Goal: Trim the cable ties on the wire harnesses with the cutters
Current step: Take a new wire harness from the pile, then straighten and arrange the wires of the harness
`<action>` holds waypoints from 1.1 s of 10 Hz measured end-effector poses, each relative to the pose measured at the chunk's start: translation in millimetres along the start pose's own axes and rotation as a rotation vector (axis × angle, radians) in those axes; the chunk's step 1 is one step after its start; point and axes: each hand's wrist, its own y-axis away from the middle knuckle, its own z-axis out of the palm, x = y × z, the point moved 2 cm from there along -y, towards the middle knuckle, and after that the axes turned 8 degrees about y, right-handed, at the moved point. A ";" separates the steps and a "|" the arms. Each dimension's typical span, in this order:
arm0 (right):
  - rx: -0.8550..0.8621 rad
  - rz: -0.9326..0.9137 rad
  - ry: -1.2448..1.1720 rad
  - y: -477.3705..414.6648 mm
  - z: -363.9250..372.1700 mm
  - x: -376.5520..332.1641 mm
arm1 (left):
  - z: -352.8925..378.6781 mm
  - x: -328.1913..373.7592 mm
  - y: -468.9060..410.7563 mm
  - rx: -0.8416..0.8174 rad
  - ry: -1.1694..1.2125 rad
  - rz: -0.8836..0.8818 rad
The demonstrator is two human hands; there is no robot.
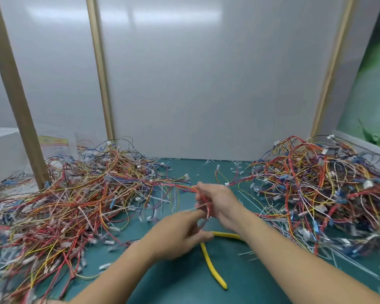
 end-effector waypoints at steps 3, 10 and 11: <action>0.081 -0.245 0.144 17.9 -40.2 -64.6 | -77.7 -72.4 -1.3 0.706 1.426 -0.737; 0.531 -0.392 0.028 51.8 -123.7 -47.8 | -66.0 1.0 -61.7 0.178 0.483 -0.162; 0.445 -0.449 0.009 50.7 -106.5 -50.7 | -54.5 46.4 -72.5 0.188 0.653 -0.106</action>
